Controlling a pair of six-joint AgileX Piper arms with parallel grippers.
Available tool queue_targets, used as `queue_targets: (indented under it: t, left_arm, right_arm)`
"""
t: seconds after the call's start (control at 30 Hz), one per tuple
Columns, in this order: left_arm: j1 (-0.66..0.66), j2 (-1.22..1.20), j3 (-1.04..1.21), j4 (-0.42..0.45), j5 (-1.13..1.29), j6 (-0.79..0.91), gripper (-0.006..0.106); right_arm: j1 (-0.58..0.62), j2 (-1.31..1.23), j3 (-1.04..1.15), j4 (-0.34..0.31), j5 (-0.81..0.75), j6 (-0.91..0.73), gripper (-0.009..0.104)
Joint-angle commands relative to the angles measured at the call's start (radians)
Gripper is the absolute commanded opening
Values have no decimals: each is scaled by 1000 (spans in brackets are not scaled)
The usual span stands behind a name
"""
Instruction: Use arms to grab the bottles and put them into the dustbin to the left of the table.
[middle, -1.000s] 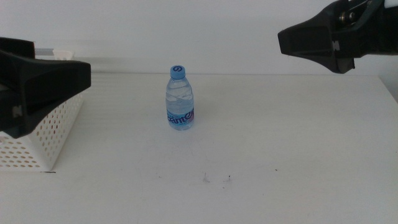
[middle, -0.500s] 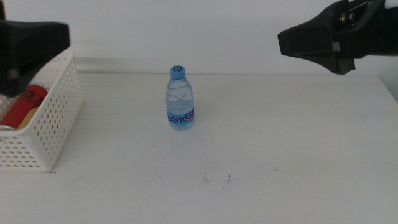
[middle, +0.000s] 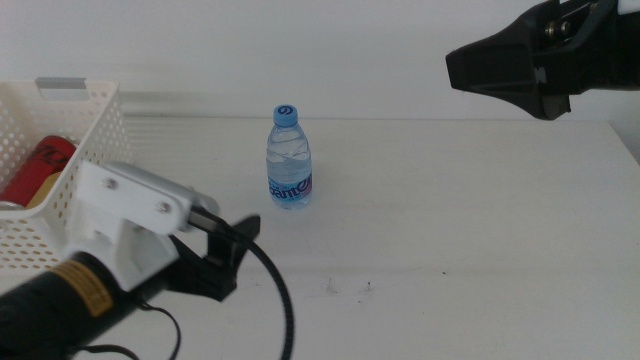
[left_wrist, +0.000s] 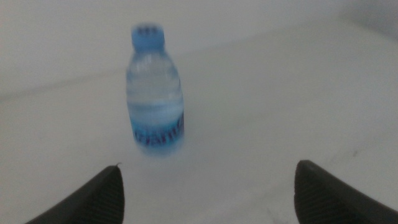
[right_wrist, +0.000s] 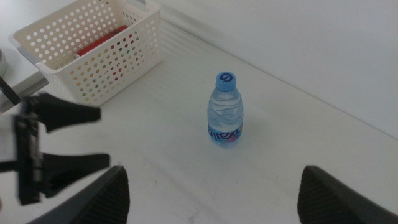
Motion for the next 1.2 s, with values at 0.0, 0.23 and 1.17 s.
queue_targets:
  t: [0.0,0.23,1.17]
  left_arm:
    - [-8,53,10,1,-48,-8,94]
    - [21,310,14,15,-357,104,94]
    - [122,1108,-596,86,-560,15,94]
  right_arm:
    - [0,-2,-10,-1,-8,-8,78]
    - [0,-2,-10,-1,-8,-8,78]
    - [0,-2,-10,-1,-8,-8,78]
